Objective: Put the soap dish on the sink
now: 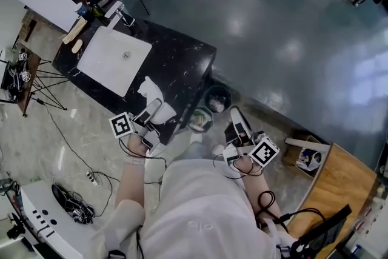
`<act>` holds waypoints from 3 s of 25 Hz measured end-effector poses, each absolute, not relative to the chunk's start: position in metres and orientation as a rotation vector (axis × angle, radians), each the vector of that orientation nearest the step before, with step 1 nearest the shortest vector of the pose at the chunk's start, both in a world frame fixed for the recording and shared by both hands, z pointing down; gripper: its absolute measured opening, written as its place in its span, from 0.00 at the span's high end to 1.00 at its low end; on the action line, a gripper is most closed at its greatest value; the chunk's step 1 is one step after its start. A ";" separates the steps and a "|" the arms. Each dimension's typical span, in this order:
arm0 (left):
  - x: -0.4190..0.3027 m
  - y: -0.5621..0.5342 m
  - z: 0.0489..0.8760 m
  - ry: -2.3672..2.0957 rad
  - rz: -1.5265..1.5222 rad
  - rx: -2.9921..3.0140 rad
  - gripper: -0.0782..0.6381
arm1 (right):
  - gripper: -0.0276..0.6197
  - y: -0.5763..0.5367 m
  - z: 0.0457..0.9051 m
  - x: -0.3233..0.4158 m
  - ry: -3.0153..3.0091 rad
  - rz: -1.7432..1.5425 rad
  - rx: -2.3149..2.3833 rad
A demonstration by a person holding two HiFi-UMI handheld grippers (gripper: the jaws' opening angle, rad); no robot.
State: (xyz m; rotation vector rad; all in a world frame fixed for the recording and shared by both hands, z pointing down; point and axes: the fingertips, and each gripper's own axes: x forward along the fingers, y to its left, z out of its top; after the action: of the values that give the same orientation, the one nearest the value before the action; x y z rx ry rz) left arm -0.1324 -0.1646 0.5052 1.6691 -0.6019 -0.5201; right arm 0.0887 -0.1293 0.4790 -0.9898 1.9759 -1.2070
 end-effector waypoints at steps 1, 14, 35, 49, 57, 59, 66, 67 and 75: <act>-0.133 -0.171 0.511 -0.608 -0.486 1.671 0.08 | 0.84 -0.133 0.479 0.085 1.986 -1.206 -0.989; -0.150 -0.242 0.594 -0.759 0.037 1.752 0.08 | 0.84 -0.160 0.488 0.056 2.047 -1.246 -1.014; -0.194 -0.280 0.693 -0.958 0.979 1.813 0.08 | 0.84 -0.186 0.504 0.059 2.021 -1.270 -1.096; -0.203 -0.281 0.711 -0.950 1.380 1.838 0.07 | 0.84 -0.191 0.506 0.057 2.020 -1.271 -1.102; -0.201 -0.283 0.711 -0.947 1.356 1.859 0.08 | 0.84 -0.190 0.510 0.059 2.012 -1.279 -1.105; -0.201 -0.283 0.710 -0.954 1.350 1.870 0.07 | 0.84 -0.189 0.510 0.057 2.015 -1.278 -1.100; -0.210 -0.286 0.704 -1.047 1.361 1.887 0.07 | 0.84 -0.186 0.508 0.060 2.017 -1.276 -1.093; -0.210 -0.287 0.701 -1.058 1.338 1.891 0.07 | 0.84 -0.186 0.508 0.060 2.017 -1.276 -1.092; -0.207 -0.279 0.663 -1.134 1.165 1.930 0.08 | 0.84 -0.176 0.503 0.059 2.026 -1.271 -1.071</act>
State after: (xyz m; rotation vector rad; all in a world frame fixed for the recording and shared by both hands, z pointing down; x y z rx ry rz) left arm -0.2073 -0.2794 0.6633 1.9297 -1.1336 1.1650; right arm 0.0593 -0.1765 0.5029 -1.0713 2.0264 -1.2708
